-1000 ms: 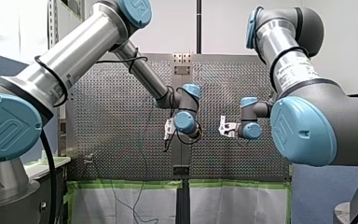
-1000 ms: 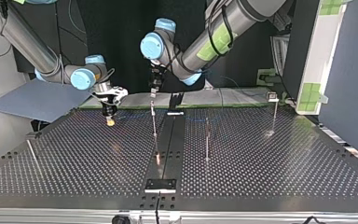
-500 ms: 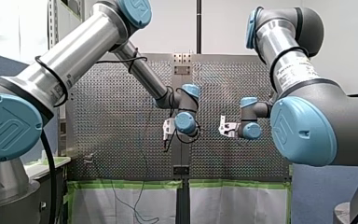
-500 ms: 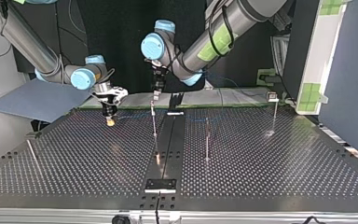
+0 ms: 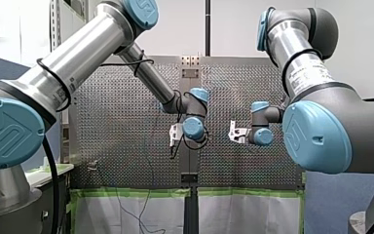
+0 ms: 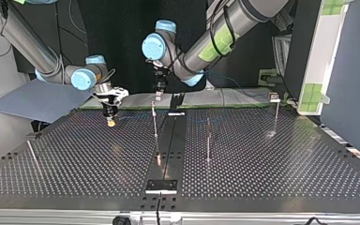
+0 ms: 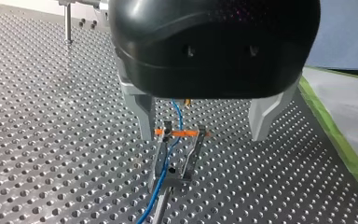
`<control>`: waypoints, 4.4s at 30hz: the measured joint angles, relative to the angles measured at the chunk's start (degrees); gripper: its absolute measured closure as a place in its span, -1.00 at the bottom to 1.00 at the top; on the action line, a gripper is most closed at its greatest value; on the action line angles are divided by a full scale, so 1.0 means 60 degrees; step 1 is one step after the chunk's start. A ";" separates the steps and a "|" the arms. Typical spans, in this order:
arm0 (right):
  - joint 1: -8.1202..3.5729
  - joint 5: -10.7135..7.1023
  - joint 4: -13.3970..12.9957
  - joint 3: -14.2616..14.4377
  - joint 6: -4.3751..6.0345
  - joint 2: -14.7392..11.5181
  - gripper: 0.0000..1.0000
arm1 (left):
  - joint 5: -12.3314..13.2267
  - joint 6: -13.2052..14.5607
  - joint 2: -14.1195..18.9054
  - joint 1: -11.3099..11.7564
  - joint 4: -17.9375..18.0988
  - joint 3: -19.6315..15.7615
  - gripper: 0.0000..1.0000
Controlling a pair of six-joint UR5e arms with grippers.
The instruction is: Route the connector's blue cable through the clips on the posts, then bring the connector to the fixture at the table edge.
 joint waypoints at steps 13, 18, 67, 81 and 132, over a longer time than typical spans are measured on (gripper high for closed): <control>-0.0013 0.0000 -0.0084 0.0004 0.0020 -0.0001 1.00 | -0.0002 -0.0582 0.0797 -0.0162 0.0666 -0.0826 -1.00; 0.0023 0.0000 -0.0084 0.0001 0.0026 0.0000 1.00 | 0.0355 -0.0965 0.1184 -0.0138 0.1055 -0.1214 -1.00; 0.0046 -0.0088 0.0028 0.0007 0.0028 0.0000 1.00 | 0.0561 -0.1608 0.5154 -0.0054 0.3640 -0.5184 -1.00; 0.0070 -0.0088 0.0038 0.0006 0.0028 0.0012 1.00 | 0.0221 -0.1033 0.6004 -0.0051 0.4184 -0.6327 -1.00; -0.0012 0.1100 0.0982 0.0218 0.0148 -0.1014 1.00 | 0.0485 -0.0412 0.6008 -0.0050 0.4629 -0.7895 -1.00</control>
